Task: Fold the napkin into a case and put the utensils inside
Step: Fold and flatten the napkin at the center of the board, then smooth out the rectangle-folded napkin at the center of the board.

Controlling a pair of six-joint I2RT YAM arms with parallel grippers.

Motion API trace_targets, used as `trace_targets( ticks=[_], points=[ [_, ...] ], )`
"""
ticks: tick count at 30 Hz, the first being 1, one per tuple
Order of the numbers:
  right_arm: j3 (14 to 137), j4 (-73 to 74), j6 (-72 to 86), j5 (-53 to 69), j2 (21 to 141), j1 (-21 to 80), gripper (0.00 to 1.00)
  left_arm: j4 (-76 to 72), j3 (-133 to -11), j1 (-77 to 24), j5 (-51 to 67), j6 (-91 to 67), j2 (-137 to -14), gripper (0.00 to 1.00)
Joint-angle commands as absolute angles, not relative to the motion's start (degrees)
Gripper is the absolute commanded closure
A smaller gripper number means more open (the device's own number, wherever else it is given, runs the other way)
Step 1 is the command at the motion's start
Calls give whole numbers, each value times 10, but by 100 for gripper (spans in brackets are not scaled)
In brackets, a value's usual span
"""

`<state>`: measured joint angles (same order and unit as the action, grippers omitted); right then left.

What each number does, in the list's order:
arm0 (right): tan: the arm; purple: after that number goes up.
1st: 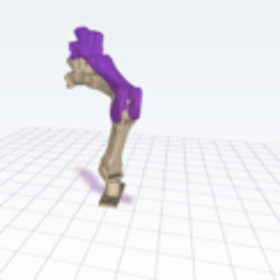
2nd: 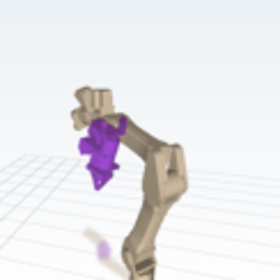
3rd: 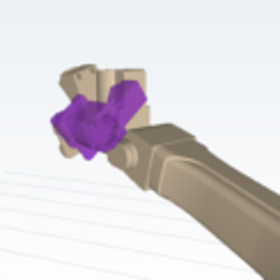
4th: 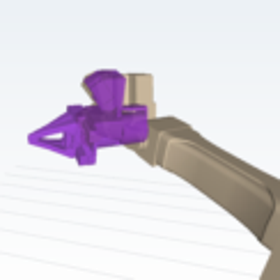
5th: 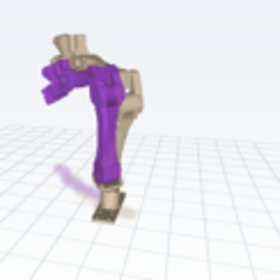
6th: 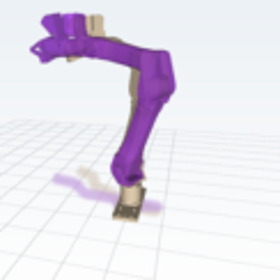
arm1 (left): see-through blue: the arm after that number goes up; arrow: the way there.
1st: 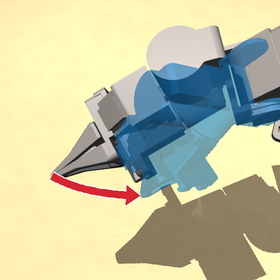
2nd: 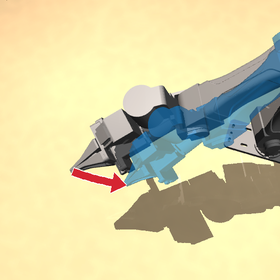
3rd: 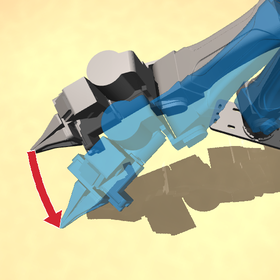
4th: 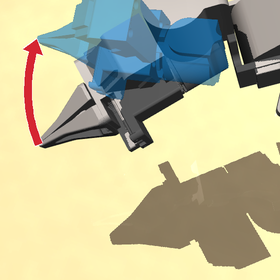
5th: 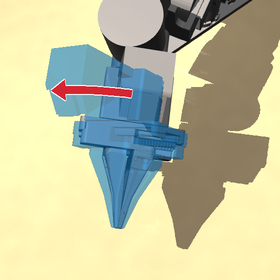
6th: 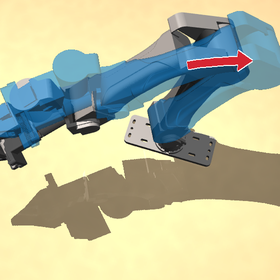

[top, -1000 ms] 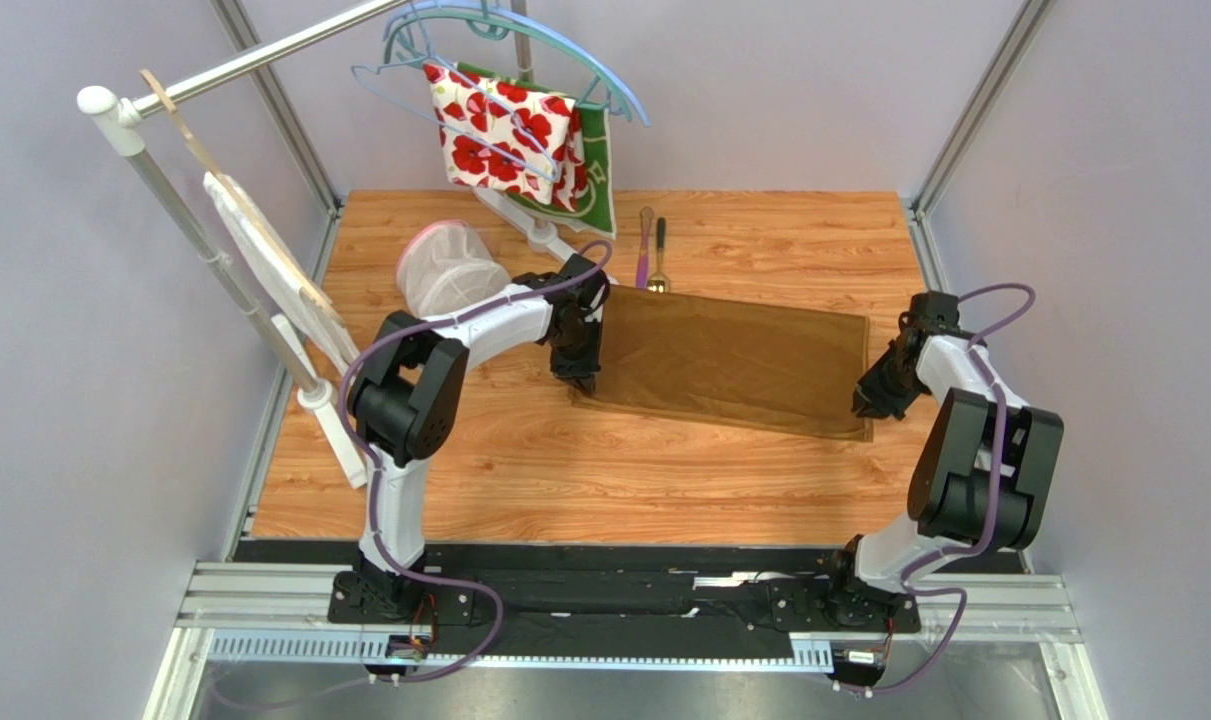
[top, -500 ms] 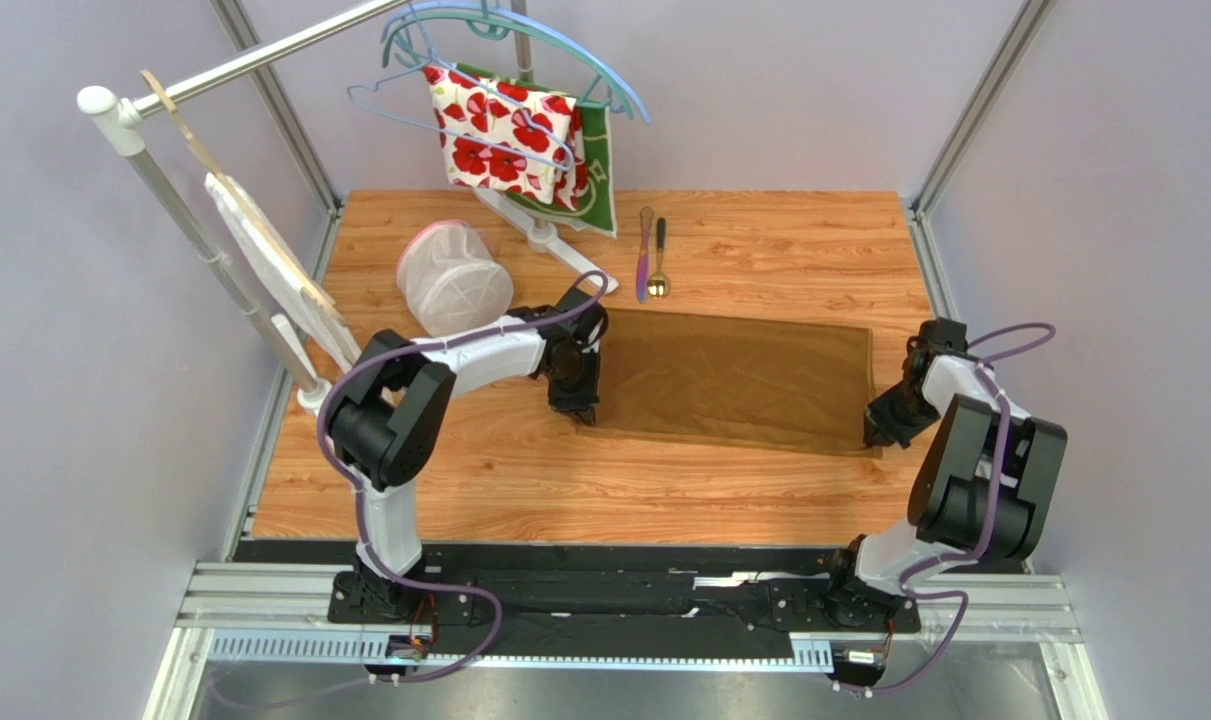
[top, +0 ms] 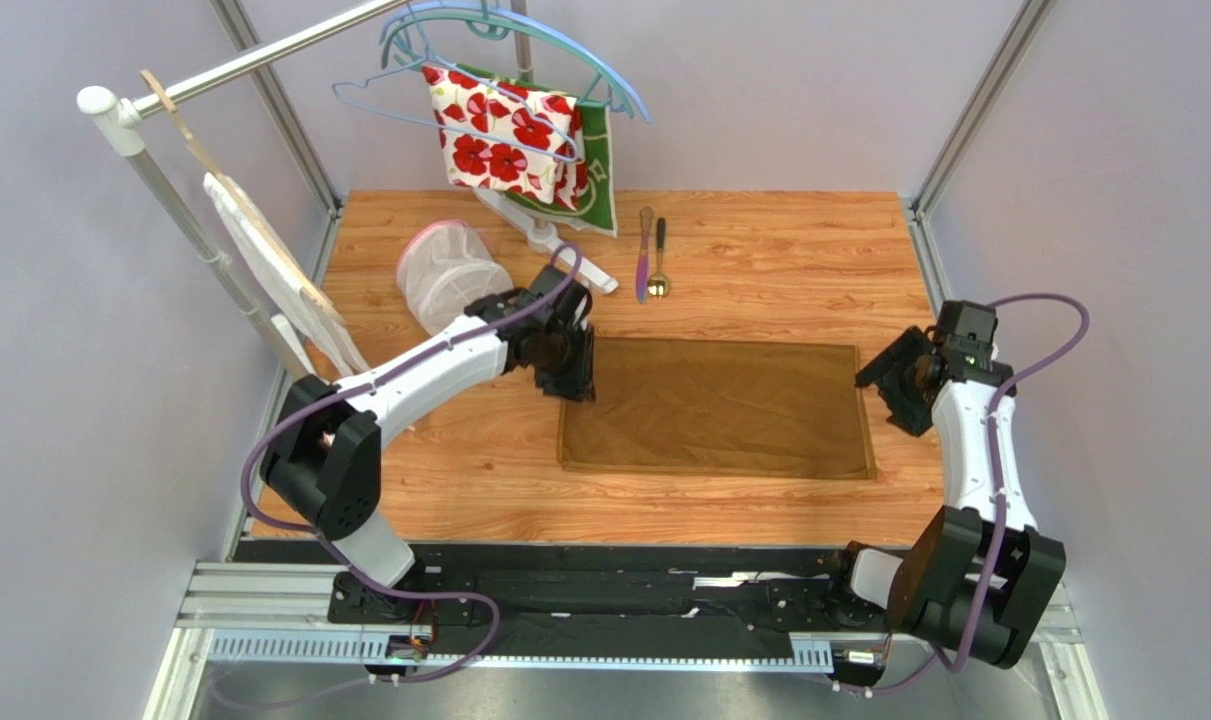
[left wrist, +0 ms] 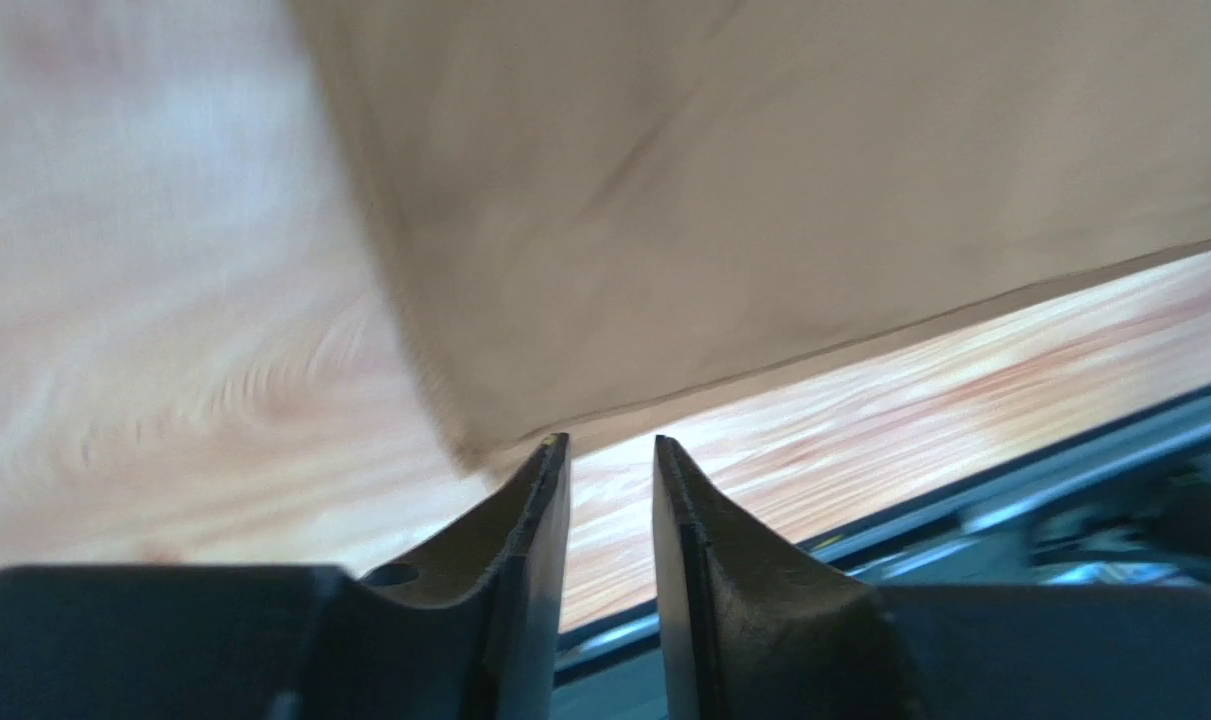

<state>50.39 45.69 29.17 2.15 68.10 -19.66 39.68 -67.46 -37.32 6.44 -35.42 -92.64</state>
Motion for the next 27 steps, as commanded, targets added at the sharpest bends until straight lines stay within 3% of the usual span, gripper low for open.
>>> trace_targets(
  ticks=[1, 4, 9, 12, 23, 27],
  points=[
    [549, 352, 296, 130, 727, -190, 33, 382, -793, -339, 104, -337, -981, 70],
    [598, 314, 312, 179, 810, -190, 47, 388, -886, -317, 137, -336, -1059, 79],
    [628, 223, 334, 264, 909, -191, 69, 324, -910, -295, 169, -350, -1127, 87],
    [633, 187, 336, 314, 944, -190, 71, 280, -896, -283, 185, -366, -1151, 89],
    [626, 73, 309, 373, 1091, -218, 53, 202, -862, -221, 185, -372, -1203, 82],
    [619, 62, 306, 361, 1089, -221, 30, 199, -855, -211, 165, -341, -1207, 69]
  ],
)
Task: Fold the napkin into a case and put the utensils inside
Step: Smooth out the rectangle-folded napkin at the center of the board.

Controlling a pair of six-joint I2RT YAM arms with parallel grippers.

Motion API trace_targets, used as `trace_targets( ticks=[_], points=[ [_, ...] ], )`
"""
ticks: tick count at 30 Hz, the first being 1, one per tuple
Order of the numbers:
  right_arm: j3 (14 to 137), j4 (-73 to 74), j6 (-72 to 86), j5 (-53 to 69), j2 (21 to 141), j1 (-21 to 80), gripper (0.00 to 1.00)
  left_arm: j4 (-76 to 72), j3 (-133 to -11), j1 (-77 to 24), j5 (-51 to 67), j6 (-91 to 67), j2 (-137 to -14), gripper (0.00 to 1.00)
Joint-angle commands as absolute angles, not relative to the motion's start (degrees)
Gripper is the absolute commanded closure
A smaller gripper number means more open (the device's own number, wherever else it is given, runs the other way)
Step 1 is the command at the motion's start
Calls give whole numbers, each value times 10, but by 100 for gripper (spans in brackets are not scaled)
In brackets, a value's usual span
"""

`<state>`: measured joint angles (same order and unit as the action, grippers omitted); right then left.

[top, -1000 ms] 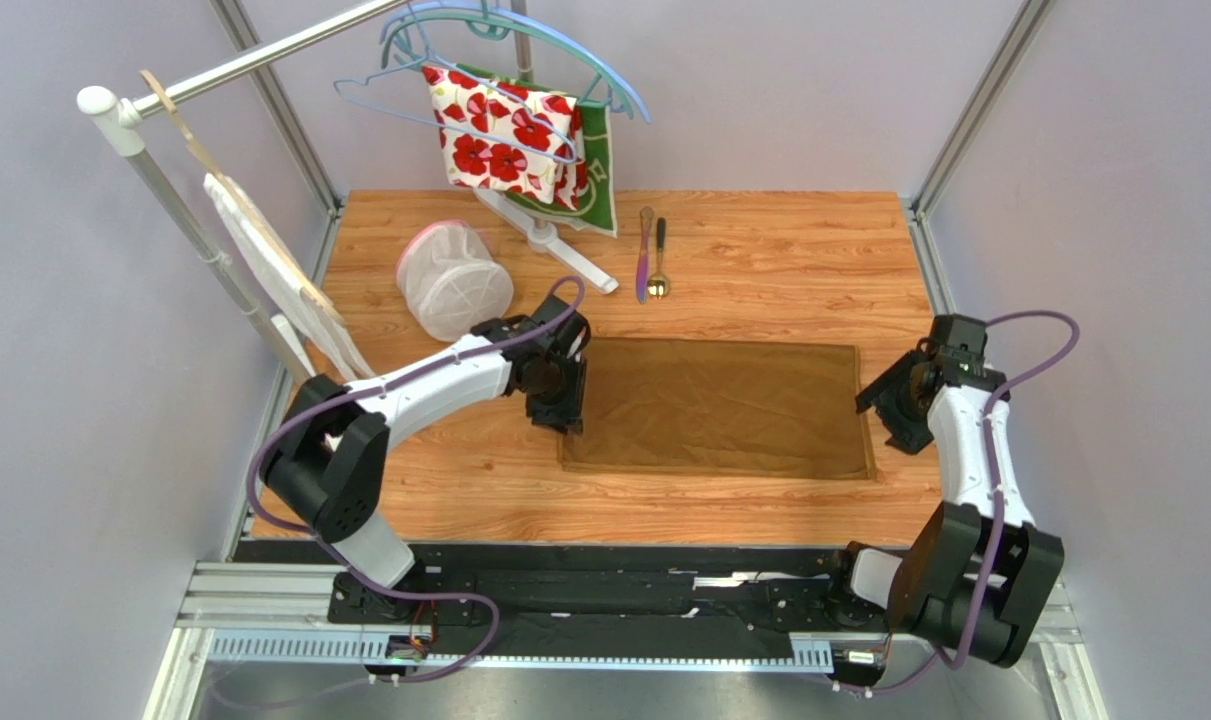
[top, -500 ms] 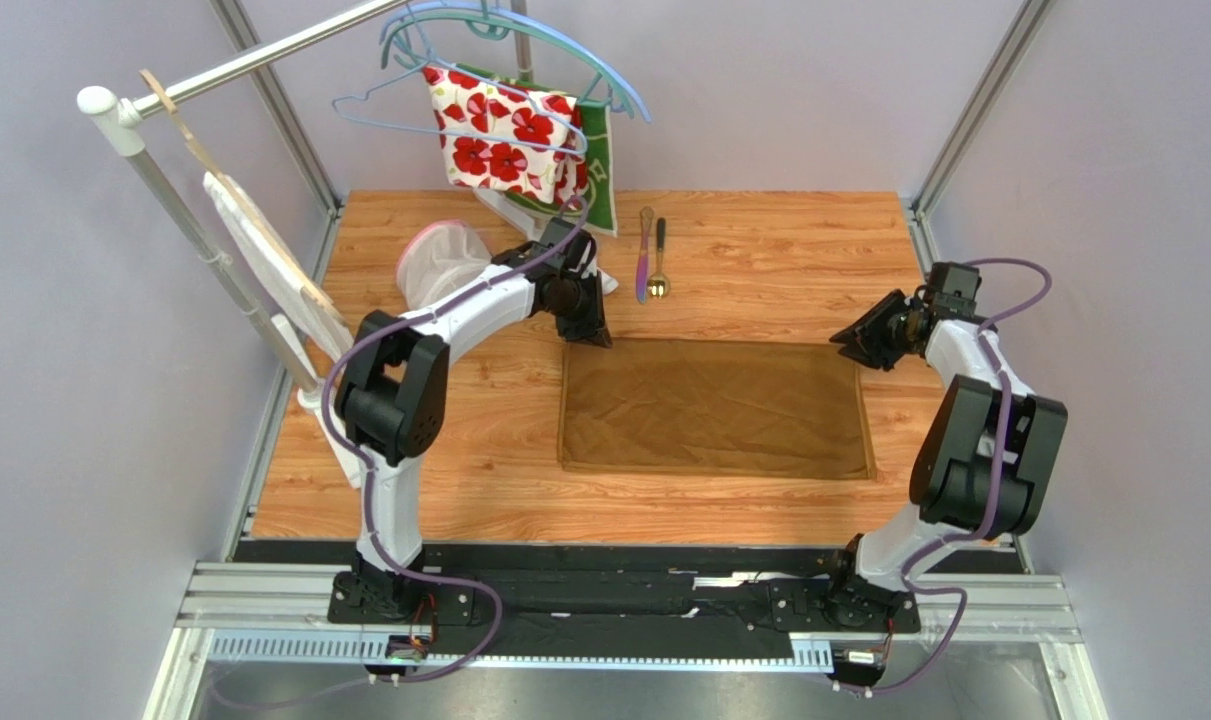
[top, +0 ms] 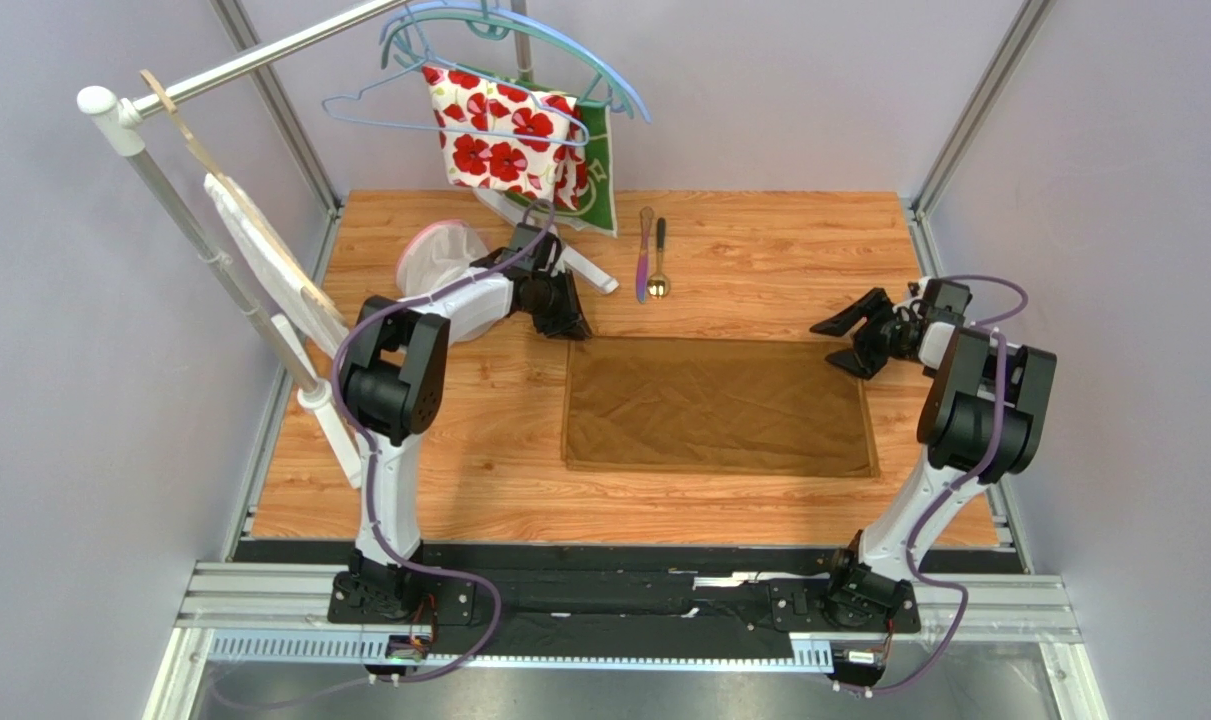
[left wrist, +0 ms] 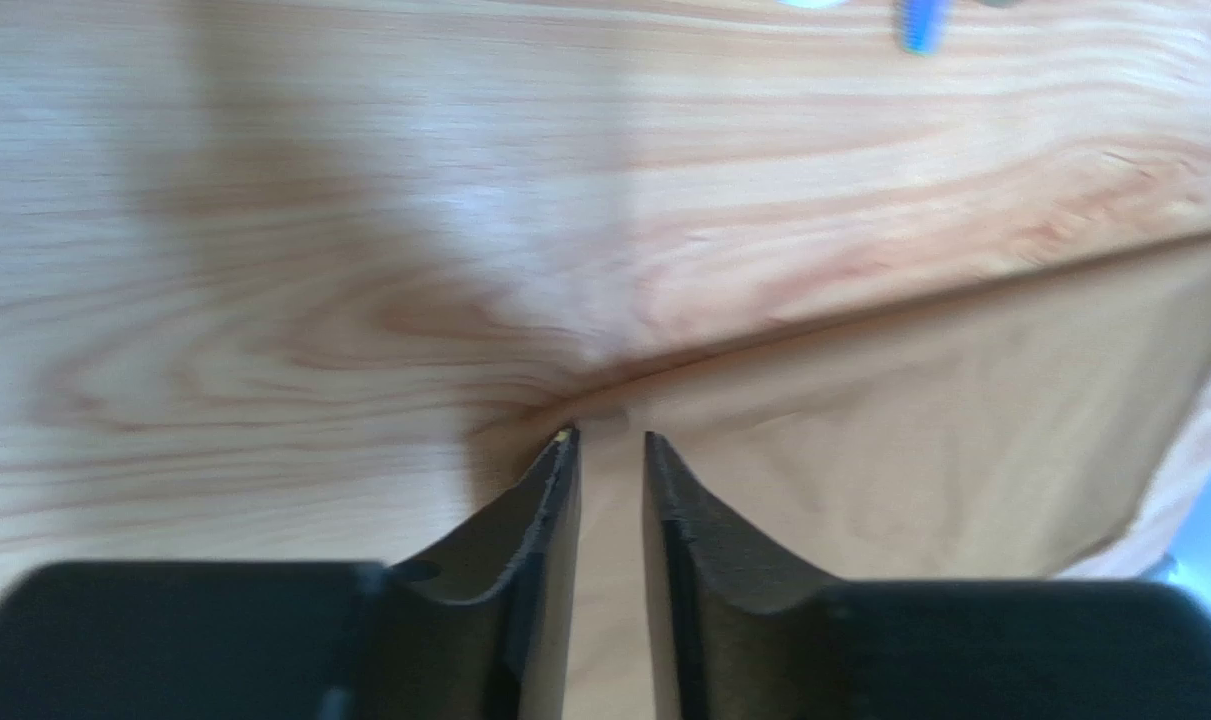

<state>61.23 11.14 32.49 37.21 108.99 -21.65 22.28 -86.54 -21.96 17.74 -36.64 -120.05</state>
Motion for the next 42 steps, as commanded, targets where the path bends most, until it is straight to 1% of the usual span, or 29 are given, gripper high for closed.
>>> trace_targets(
  ticks=[1, 2, 3, 4, 5, 6, 9, 11, 12, 13, 15, 16, 18, 19, 21, 22, 24, 28, 35, 40, 42],
  points=[
    [617, 68, 305, 361, 1083, -221, 28, 213, -860, -211, 157, -337, -1204, 63],
    [614, 74, 300, 361, 1072, -217, 23, 221, -864, -212, 147, -328, -1198, 59],
    [611, 81, 300, 346, 1044, -205, 19, 220, -862, -214, 136, -325, -1177, 42],
    [610, 86, 295, 342, 1025, -195, 14, 213, -853, -216, 127, -323, -1162, 18],
    [611, 106, 287, 333, 1009, -184, 0, 211, -848, -228, 116, -321, -1147, 15],
    [620, 122, 274, 300, 980, -158, 0, 211, -846, -235, 102, -322, -1117, 13],
    [628, 140, 279, 275, 950, -106, 0, 169, -808, -267, 107, -335, -1055, 9],
    [629, 121, 291, 279, 939, -86, 0, 102, -792, -281, 131, -356, -1039, 11],
    [628, 106, 300, 286, 940, -72, 0, 77, -781, -292, 167, -366, -1040, 14],
    [626, 90, 325, 294, 950, -65, 0, 16, -776, -295, 186, -378, -1045, 19],
    [628, 40, 344, 330, 967, -44, 0, -54, -762, -305, 239, -420, -1070, 22],
    [632, 22, 350, 334, 976, -35, 0, -118, -759, -308, 253, -435, -1081, 28],
    [628, 5, 354, 333, 991, -9, 0, -177, -754, -311, 278, -484, -1119, 34],
    [624, -21, 359, 332, 995, -4, 0, -227, -754, -316, 281, -497, -1135, 40],
    [610, -74, 395, 351, 1015, -3, 0, -267, -757, -317, 287, -540, -1177, 44],
    [606, -93, 407, 360, 1023, -3, 0, -305, -755, -317, 289, -554, -1190, 47],
    [590, -147, 438, 378, 1043, -3, 1, -333, -748, -317, 278, -581, -1215, 50],
    [578, -204, 461, 392, 1077, 16, 2, -345, -744, -318, 247, -580, -1240, 52],
    [568, -247, 463, 406, 1119, 20, 3, -335, -728, -316, 186, -595, -1266, 52],
    [563, -266, 453, 413, 1141, 5, 2, -352, -704, -305, 189, -610, -1277, 52],
    [558, -278, 461, 420, 1151, -23, 2, -342, -703, -301, 192, -613, -1274, 52]
  ],
)
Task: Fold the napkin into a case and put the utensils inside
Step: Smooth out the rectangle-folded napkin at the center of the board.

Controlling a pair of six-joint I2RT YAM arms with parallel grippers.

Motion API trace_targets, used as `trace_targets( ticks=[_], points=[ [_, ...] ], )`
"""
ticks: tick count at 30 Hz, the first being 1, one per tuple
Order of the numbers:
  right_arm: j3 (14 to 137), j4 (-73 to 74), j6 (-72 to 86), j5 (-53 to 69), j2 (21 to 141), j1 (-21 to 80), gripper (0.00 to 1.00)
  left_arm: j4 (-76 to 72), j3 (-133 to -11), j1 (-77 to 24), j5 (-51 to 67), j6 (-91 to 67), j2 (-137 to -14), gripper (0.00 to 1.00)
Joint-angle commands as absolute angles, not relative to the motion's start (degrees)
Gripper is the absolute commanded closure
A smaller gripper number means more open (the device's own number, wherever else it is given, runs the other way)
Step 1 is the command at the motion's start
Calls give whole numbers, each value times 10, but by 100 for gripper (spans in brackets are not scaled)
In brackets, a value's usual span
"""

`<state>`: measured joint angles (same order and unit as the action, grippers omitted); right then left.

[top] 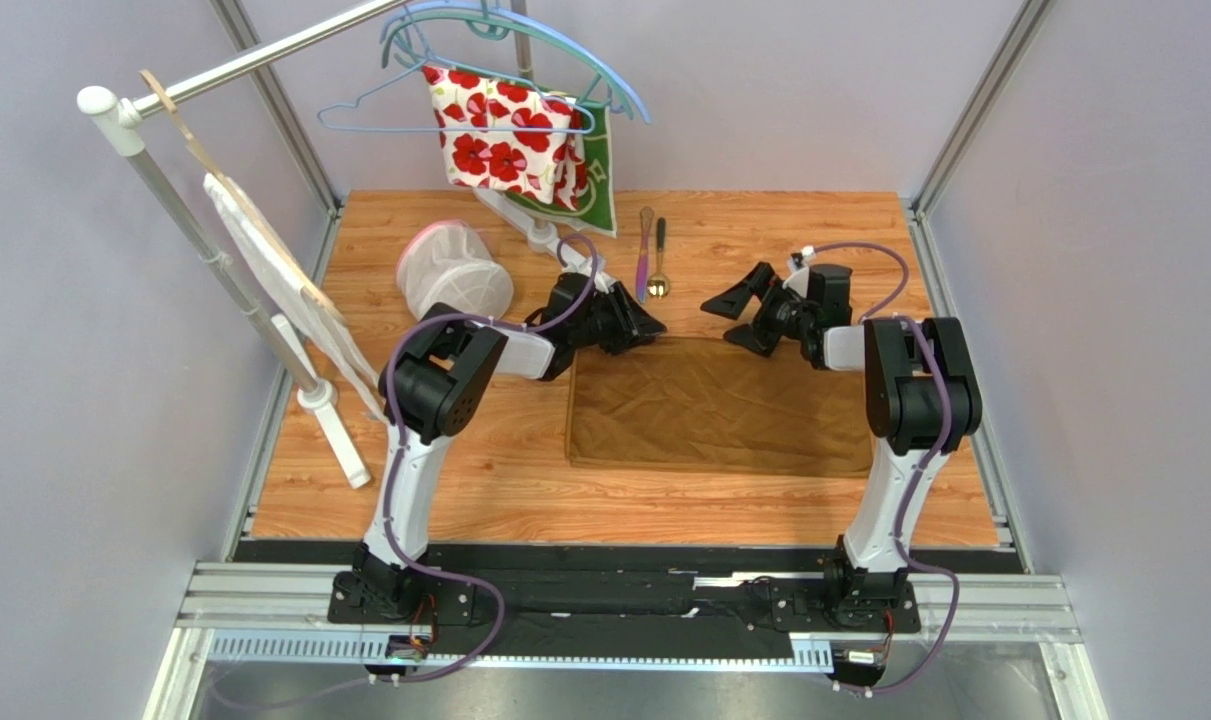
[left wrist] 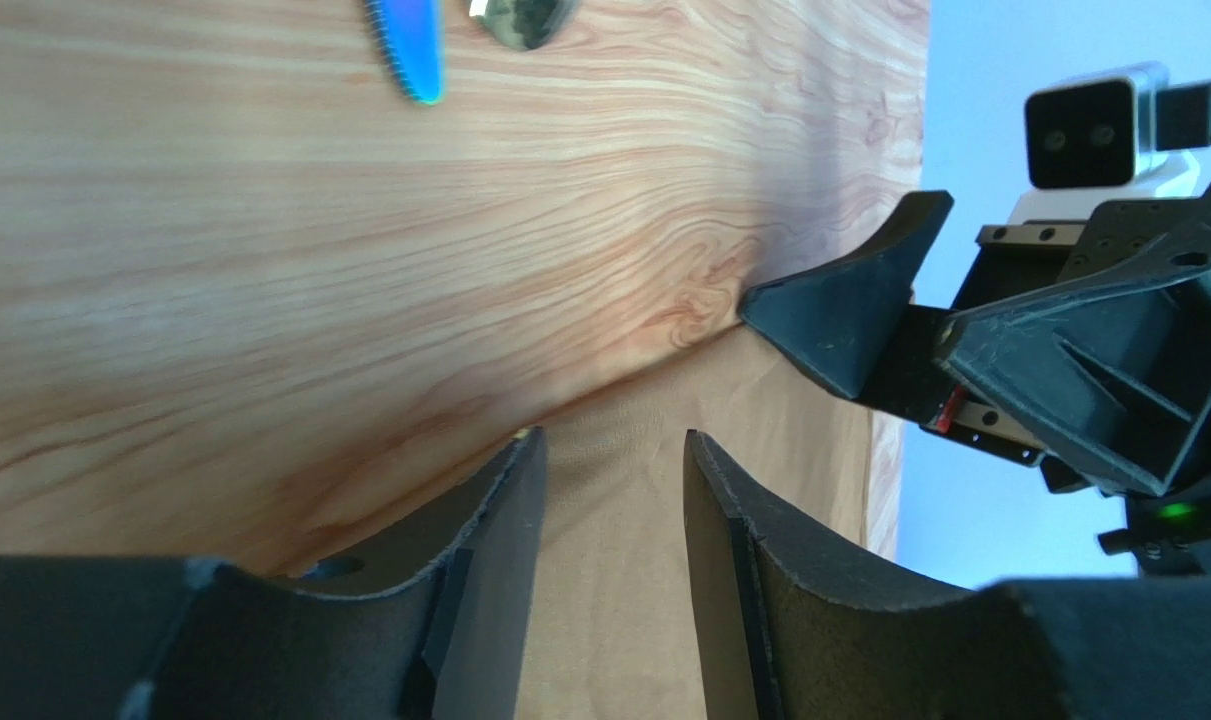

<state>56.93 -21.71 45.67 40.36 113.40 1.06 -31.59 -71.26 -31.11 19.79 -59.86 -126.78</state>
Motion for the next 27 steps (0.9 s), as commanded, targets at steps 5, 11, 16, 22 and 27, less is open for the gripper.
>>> trace_targets(
  ticks=[5, 11, 16, 22, 27],
  points=[
    [549, -280, 459, 443, 1151, -57, 2, -317, -697, -288, 188, -603, -1261, 52],
    [555, -226, 440, 450, 1133, -105, 2, -313, -701, -277, 206, -597, -1265, 51],
    [554, -125, 375, 416, 1072, -163, 2, -215, -745, -289, 203, -490, -1238, 46],
    [583, 97, 271, 282, 978, -175, 1, -99, -807, -328, 194, -423, -1197, 42],
    [629, 300, 256, 90, 923, -164, 5, 13, -832, -372, 161, -402, -1142, 38]
  ],
)
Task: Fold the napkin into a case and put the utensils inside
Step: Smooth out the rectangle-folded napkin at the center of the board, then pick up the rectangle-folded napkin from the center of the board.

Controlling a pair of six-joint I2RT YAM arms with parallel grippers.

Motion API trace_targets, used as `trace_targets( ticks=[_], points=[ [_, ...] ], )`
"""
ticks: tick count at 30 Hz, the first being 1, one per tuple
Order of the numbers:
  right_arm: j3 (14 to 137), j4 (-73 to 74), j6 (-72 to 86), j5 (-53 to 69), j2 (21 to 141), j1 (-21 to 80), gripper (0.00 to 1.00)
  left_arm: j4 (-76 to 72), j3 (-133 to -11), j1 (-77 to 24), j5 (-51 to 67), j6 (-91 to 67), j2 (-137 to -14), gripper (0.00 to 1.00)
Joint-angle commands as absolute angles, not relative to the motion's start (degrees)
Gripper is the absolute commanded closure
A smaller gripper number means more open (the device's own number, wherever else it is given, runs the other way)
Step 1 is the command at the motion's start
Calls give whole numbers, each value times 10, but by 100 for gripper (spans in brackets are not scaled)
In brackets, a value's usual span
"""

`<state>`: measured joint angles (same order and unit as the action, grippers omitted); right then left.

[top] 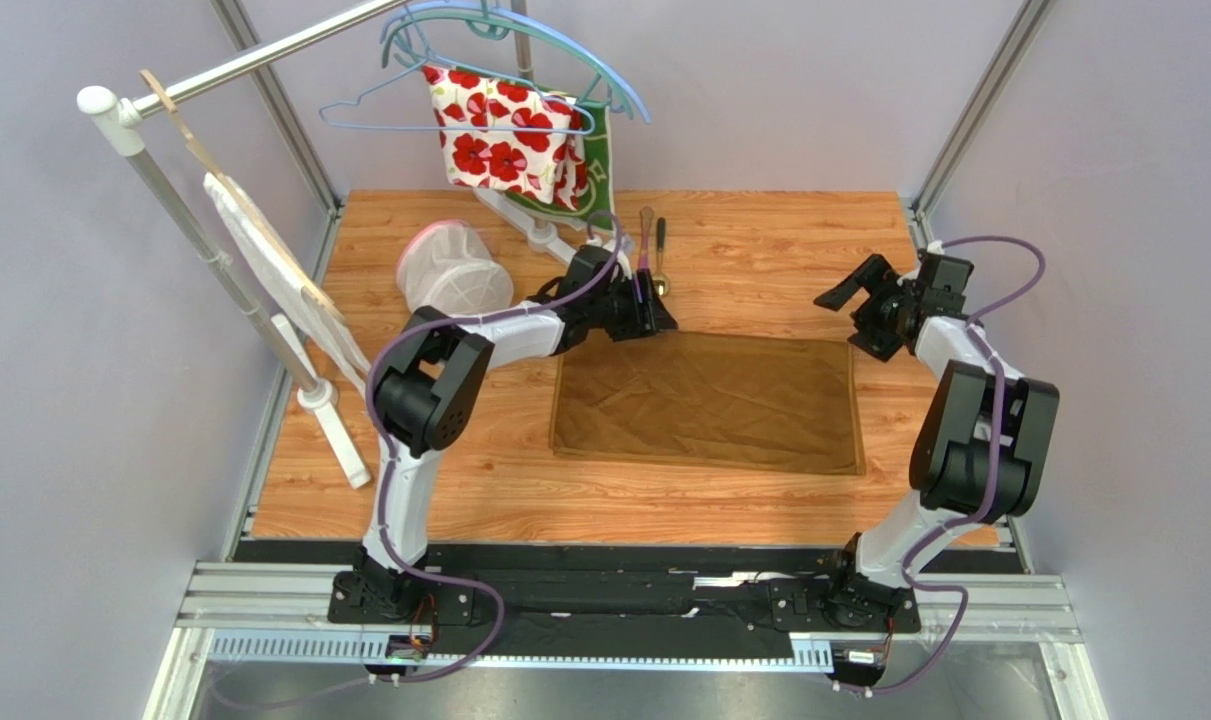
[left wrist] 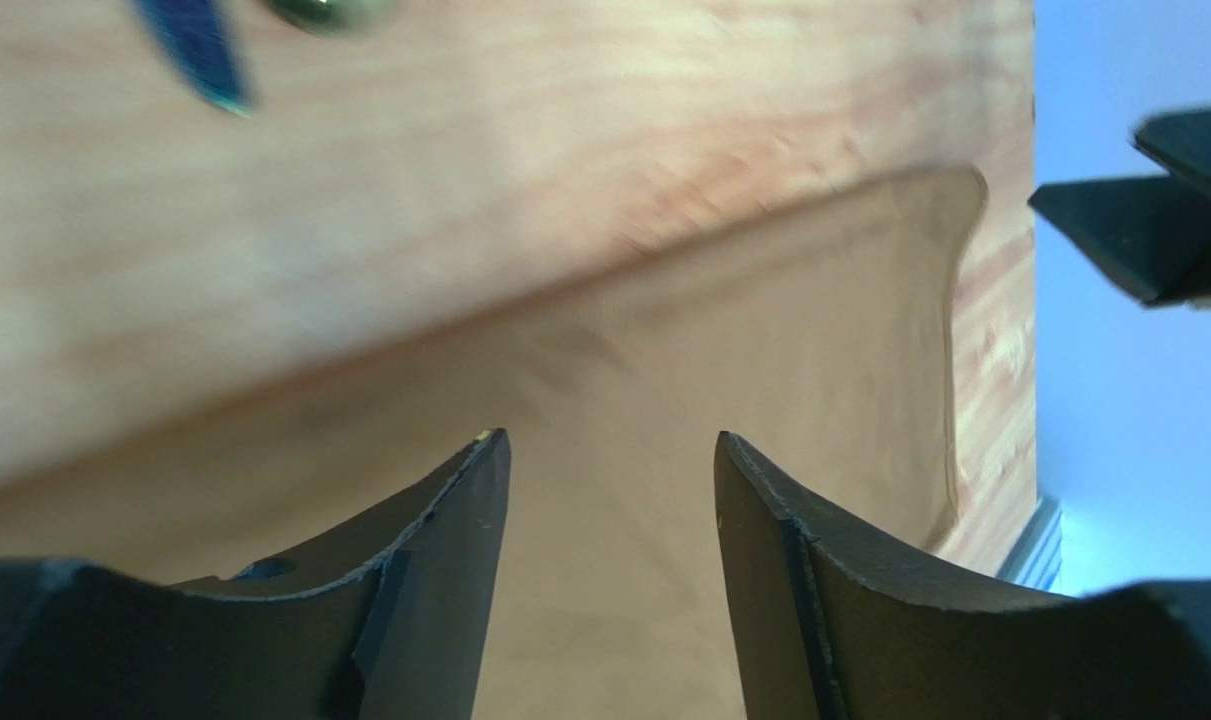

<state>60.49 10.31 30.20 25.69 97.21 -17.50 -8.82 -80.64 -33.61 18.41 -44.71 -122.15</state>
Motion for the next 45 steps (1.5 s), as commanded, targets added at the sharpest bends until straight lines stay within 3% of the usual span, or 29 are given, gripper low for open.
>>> trace_targets(
  ticks=[1, 5, 10, 13, 24, 31, 39, 40, 45],
  points=[
    [630, 341, 259, 71, 916, -163, 8, 20, -828, -383, 164, -409, -1131, 38],
    [606, 381, 220, -25, 877, -150, 9, 47, -781, -403, 206, -451, -1044, 38],
    [584, 389, 159, -12, 884, -142, 21, 55, -716, -407, 240, -454, -941, 37],
    [588, 401, 135, -50, 907, -128, 21, 85, -700, -407, 243, -432, -892, 36],
    [579, 381, 87, 11, 995, -131, 29, 107, -678, -407, 286, -422, -825, 36],
    [596, 388, 88, 21, 1036, -127, 60, 109, -690, -407, 288, -425, -838, 36],
    [606, 416, 89, -34, 970, -77, 88, 121, -706, -407, 282, -419, -878, 36],
    [611, 423, 94, -44, 960, -73, 98, 124, -708, -406, 278, -418, -892, 36],
    [627, 453, 99, -91, 905, -73, 100, 162, -761, -406, 268, -403, -949, 37]
  ],
)
